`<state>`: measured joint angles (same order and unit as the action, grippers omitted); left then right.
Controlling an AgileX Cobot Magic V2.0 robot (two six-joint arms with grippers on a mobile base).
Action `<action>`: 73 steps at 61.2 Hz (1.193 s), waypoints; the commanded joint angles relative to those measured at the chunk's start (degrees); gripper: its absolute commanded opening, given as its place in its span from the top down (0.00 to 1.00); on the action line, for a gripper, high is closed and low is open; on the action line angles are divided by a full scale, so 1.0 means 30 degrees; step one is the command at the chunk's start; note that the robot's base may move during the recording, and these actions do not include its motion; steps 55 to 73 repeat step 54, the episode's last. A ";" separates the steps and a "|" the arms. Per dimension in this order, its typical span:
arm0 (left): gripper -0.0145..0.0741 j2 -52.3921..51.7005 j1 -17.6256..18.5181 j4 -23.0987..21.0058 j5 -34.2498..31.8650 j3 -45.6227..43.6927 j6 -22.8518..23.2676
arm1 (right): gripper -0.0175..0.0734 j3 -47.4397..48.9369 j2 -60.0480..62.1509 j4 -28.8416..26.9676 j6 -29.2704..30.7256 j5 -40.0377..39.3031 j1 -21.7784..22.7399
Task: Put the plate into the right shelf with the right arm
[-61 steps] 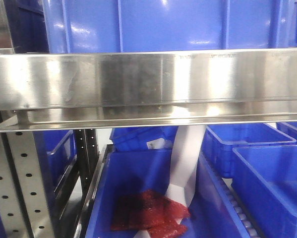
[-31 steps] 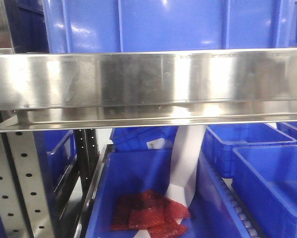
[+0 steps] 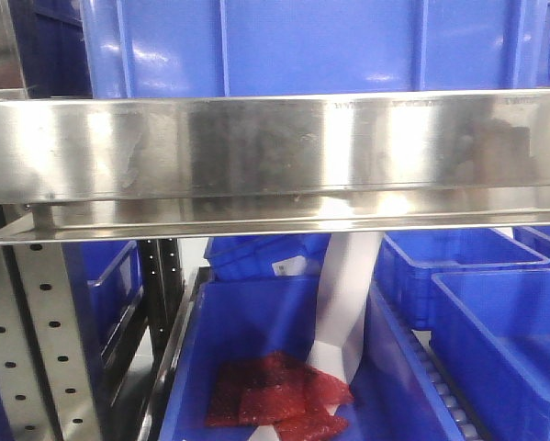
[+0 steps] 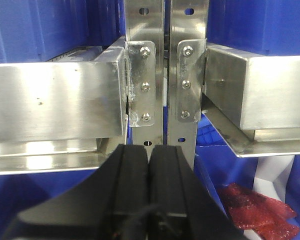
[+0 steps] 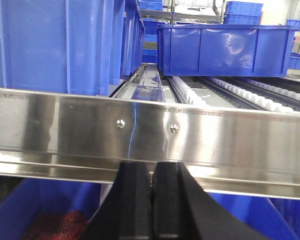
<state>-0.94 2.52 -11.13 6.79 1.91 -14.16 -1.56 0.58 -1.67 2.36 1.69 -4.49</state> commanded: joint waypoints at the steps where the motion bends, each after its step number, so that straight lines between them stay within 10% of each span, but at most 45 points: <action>1: 0.89 -0.0209 0.0105 -0.0112 -0.1597 0.0150 0.0052 | 0.78 0.0113 0.0254 -0.0092 0.0165 -0.1392 0.0088; 73: 0.89 -0.0209 0.0105 -0.0112 -0.1597 0.0150 0.0052 | 0.78 0.0113 0.0254 -0.0092 0.0165 -0.1392 0.0088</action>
